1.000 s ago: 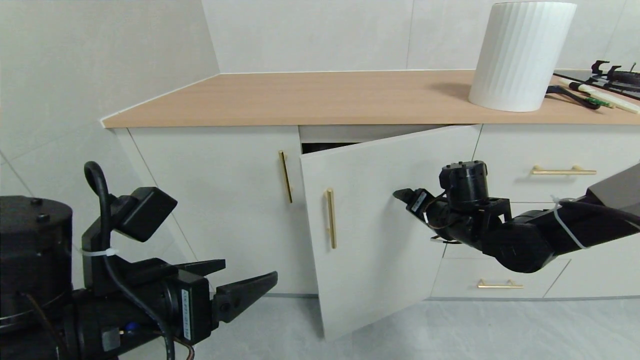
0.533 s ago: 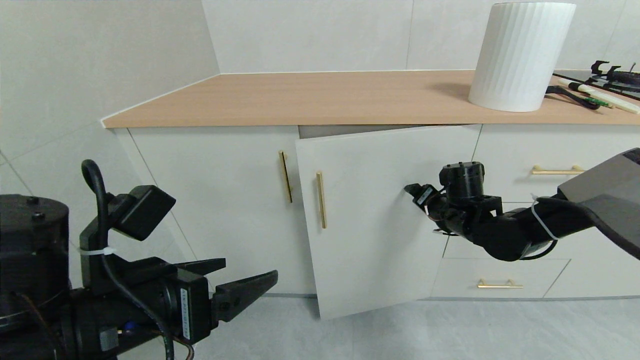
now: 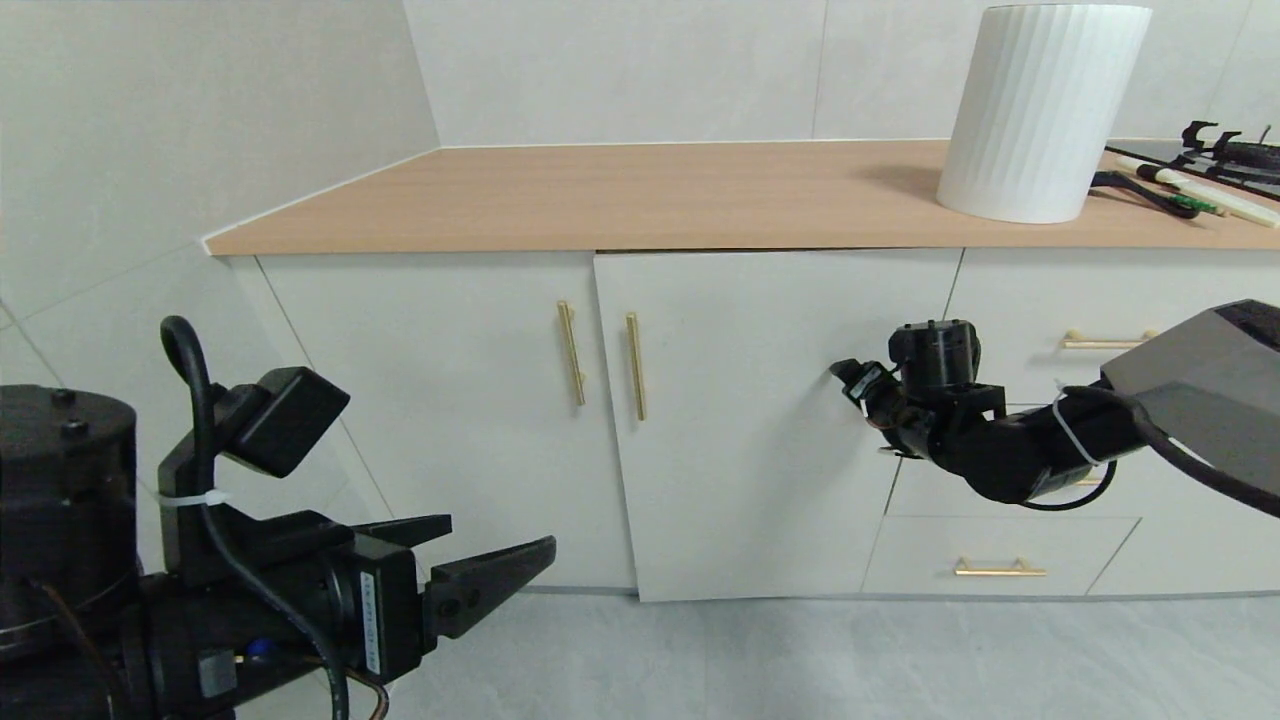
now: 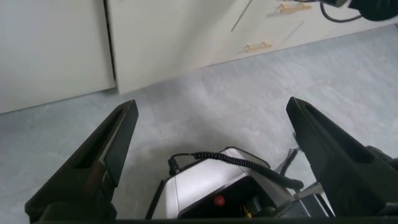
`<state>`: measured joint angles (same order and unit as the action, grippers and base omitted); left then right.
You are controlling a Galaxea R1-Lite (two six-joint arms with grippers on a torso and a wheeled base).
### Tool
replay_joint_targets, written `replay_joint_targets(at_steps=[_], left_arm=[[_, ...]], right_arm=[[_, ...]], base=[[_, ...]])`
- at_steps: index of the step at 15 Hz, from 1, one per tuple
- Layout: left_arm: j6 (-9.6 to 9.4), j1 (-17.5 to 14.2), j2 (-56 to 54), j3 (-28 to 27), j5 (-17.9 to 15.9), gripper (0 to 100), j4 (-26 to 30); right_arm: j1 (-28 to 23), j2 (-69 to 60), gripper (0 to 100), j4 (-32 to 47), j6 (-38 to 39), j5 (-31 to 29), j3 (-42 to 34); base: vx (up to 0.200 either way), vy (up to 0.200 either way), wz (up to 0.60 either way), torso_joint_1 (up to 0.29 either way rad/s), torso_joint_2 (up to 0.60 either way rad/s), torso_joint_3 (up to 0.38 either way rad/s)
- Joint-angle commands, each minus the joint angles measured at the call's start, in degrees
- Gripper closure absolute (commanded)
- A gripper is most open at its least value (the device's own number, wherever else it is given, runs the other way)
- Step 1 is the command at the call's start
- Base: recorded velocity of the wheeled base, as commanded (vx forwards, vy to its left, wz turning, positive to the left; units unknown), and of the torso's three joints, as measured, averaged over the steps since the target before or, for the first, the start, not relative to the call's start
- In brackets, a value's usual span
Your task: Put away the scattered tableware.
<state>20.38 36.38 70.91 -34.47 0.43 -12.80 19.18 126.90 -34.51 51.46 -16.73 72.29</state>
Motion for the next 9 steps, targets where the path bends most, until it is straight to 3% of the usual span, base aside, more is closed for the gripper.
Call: replay_joint_targets(at_steps=[1, 9], left_arm=[[0.01, 0.01, 0.1, 0.02, 0.01, 0, -0.03], [0.01, 0.01, 0.1, 0.02, 0.01, 0, -0.03]], right_arm=[[-0.81, 1.06, 0, -0.03, 0.22, -0.06, 0.75], [-1.42, 0.63, 0, 0.32, 0.93, -1.38, 1.63]], base=[[0.0, 0.0, 0.0, 0.0, 0.0, 0.0], [0.0, 0.0, 0.0, 0.0, 0.0, 0.0]])
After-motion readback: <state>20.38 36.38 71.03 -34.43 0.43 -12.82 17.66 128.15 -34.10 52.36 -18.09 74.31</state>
